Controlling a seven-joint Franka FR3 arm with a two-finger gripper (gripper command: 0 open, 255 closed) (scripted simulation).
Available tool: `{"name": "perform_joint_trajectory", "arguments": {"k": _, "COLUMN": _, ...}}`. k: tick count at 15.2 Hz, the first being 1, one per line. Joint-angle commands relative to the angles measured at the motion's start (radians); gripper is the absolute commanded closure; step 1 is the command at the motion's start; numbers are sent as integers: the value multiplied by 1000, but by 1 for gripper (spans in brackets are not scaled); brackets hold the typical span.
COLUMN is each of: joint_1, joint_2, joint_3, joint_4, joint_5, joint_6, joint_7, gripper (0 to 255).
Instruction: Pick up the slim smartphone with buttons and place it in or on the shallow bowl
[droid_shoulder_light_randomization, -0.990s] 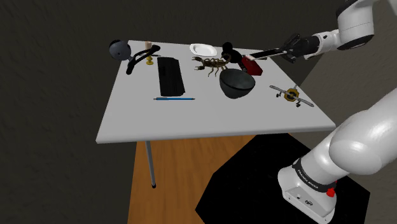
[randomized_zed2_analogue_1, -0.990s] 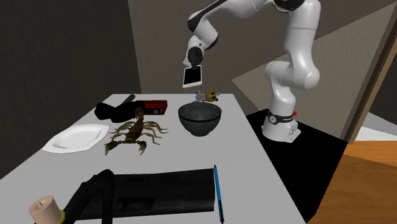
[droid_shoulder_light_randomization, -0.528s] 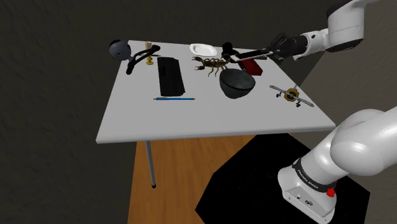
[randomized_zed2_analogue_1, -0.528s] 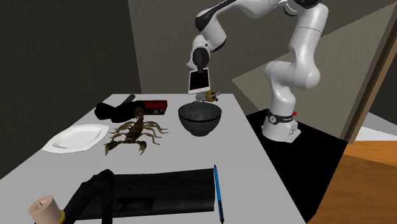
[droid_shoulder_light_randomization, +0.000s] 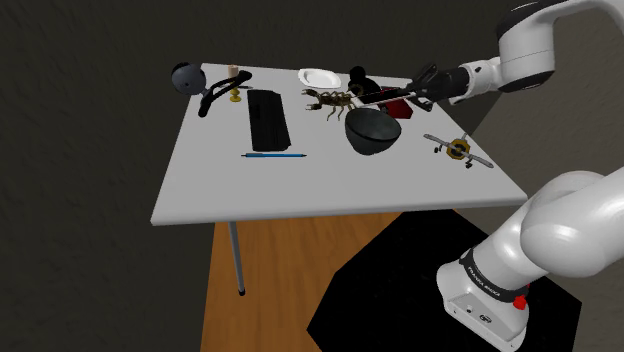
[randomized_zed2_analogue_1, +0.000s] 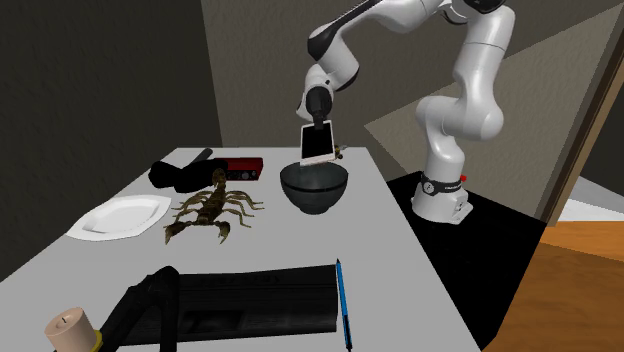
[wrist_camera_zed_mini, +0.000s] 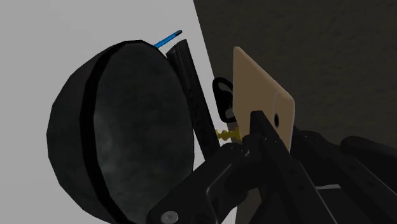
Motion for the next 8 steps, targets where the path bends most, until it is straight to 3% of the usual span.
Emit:
{"name": "perform_joint_trajectory", "arguments": {"k": 1, "joint_1": 5, "joint_2": 24, "joint_3": -11, "joint_4": -5, "joint_5": 10, "joint_6": -3, "joint_7": -29, "gripper": 255}}
{"name": "perform_joint_trajectory", "arguments": {"k": 8, "joint_1": 26, "joint_2": 124, "joint_3": -46, "joint_4": -17, "joint_5": 55, "joint_6": -20, "joint_7": -137, "gripper": 255}}
